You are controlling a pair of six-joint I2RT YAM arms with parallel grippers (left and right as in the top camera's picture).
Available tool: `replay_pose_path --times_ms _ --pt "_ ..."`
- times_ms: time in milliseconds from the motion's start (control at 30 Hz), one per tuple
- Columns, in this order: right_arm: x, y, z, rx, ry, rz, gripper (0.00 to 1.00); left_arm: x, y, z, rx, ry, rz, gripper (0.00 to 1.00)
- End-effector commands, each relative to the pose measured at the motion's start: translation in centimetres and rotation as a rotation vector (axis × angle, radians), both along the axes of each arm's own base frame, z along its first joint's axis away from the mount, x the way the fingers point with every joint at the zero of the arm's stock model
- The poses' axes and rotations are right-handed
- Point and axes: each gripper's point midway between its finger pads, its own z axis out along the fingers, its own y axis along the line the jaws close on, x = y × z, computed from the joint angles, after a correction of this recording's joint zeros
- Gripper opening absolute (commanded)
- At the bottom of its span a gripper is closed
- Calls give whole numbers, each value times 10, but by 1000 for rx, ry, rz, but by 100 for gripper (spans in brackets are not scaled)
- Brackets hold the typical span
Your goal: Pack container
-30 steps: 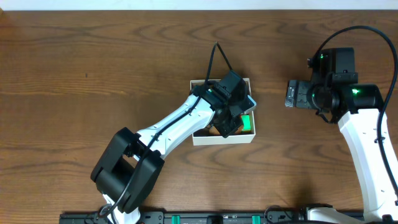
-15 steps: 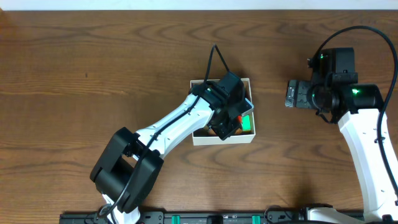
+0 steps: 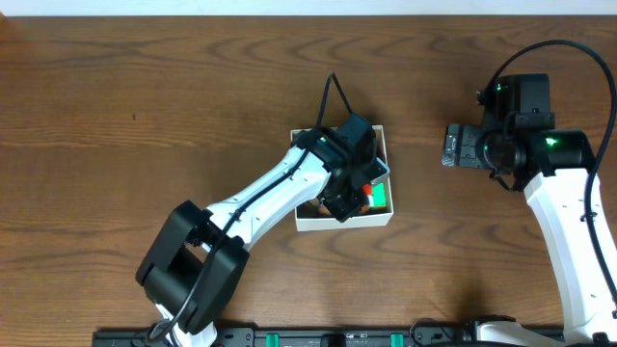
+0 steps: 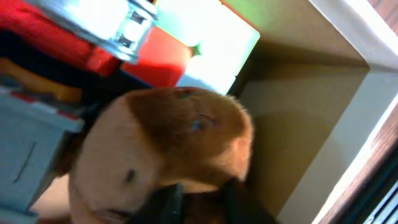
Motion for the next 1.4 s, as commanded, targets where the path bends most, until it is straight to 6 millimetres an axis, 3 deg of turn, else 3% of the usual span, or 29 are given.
replay_pose_path --times_ms 0,200,733,1033,1367 --pt "3 -1 4 0 -11 -1 93 -5 34 -25 172 -11 17 37" --pt "2 -1 4 0 -11 -1 93 -1 33 -6 143 -62 23 47" --pt "3 -1 4 0 -12 -1 93 3 30 28 72 -140 31 47" --pt "3 -1 4 0 -12 -2 93 6 27 30 61 -156 32 48" --pt "3 -1 5 0 -14 -2 93 23 10 48 -24 -246 38 47"
